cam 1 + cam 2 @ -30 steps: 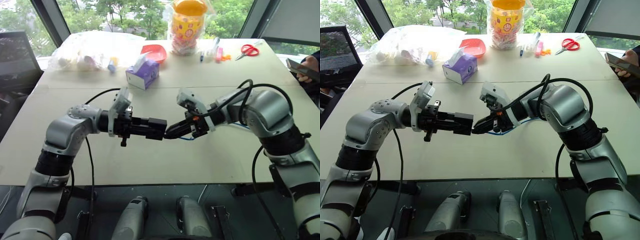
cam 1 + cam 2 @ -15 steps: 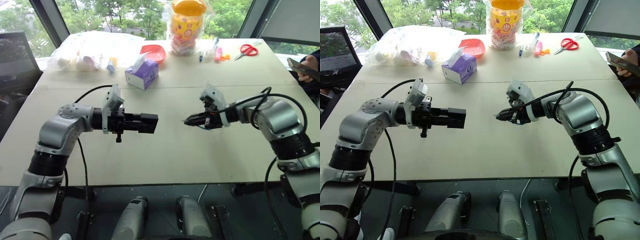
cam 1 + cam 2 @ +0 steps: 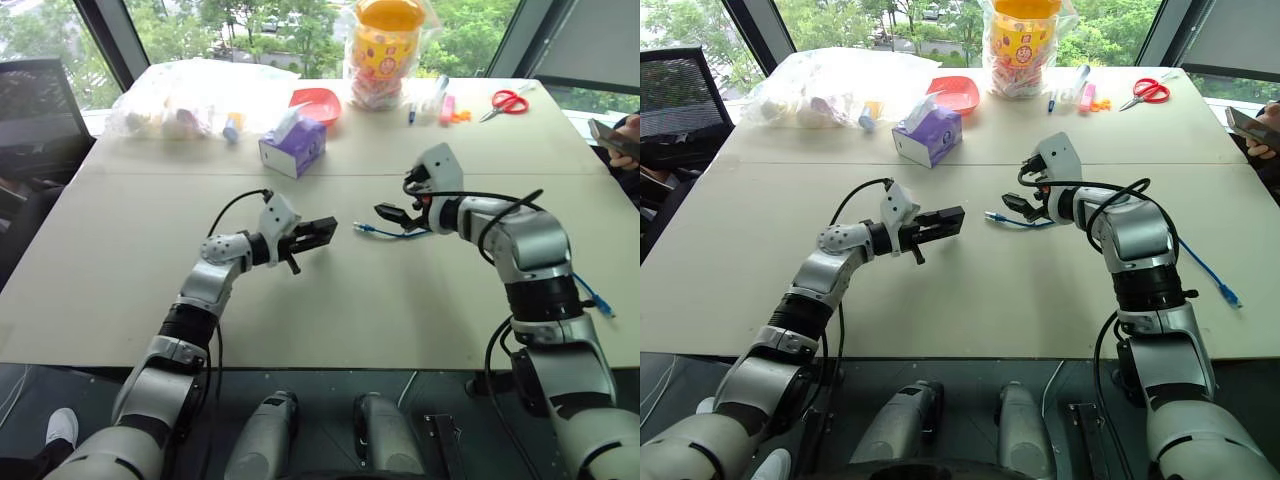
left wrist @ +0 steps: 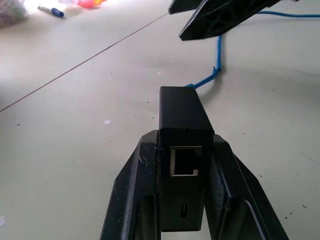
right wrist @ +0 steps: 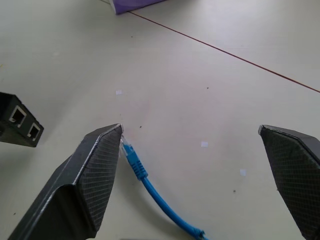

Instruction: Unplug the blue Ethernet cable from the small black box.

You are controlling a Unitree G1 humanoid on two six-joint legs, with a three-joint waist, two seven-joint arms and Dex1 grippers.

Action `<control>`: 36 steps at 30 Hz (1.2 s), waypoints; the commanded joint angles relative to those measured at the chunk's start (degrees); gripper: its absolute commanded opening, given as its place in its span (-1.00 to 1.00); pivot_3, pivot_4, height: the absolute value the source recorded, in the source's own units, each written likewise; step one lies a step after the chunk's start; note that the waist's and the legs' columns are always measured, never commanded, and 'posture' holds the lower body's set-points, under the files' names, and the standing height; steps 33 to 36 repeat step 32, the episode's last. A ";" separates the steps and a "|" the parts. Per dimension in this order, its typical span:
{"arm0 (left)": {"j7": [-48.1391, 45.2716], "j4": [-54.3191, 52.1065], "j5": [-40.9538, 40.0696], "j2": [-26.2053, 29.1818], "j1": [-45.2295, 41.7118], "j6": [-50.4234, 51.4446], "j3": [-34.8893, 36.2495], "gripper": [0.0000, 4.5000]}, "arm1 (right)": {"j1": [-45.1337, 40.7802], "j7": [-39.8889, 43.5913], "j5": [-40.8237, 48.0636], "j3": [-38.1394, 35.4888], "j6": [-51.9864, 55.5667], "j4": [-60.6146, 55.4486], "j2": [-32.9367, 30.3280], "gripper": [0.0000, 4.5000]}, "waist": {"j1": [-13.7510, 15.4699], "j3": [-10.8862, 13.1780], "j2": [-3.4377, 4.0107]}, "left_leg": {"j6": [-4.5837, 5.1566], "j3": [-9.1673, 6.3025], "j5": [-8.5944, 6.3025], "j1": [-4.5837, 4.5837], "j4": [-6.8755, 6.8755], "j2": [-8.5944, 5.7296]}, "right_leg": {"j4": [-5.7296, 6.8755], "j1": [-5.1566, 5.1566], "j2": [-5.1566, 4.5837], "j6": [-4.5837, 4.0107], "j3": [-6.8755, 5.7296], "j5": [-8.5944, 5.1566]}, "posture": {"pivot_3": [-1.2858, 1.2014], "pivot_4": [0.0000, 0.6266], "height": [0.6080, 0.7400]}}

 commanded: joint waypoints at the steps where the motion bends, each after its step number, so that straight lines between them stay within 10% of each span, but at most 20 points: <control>1: 1.40 2.97 0.99 -1.27 -0.71 -5.00 1.51 -0.78 | 2.35 -0.71 2.80 -4.33 4.40 -9.04 -0.94 0.95 | -0.12 0.00 0.00 | 0.00 0.00 0.00 0.02 0.00 0.01 | 0.00 0.01 0.01 0.00 0.00 0.00 | 0.03 -0.52 1.00; 9: 2.37 12.36 3.11 -1.79 0.36 -12.09 1.67 -0.78 | 7.83 -4.01 4.92 -7.95 10.51 -18.77 -0.76 0.95 | -0.25 -0.04 0.04 | 0.01 0.02 0.01 0.27 0.10 0.04 | 0.01 0.29 0.02 -0.01 0.00 0.00 | 0.03 -0.52 1.00; 18: -1.38 10.74 1.68 0.20 1.56 -8.49 3.11 0.99 | 9.52 -4.77 7.03 -10.68 13.95 -22.07 -1.60 1.00 | -1.24 -0.06 0.06 | 0.02 0.00 0.00 0.40 0.07 0.07 | 0.00 0.42 0.06 -0.01 -0.01 -0.01 | 0.03 -0.52 1.00; 36: -12.37 -15.62 -7.59 13.69 8.20 14.53 6.24 0.99 | 17.62 5.56 17.49 -11.21 16.83 -34.70 -12.44 1.00 | -1.10 -0.05 0.06 | 0.03 -0.04 -0.01 0.27 0.04 0.10 | -0.12 0.35 0.03 -0.19 -0.02 -0.12 | 0.03 -0.52 1.00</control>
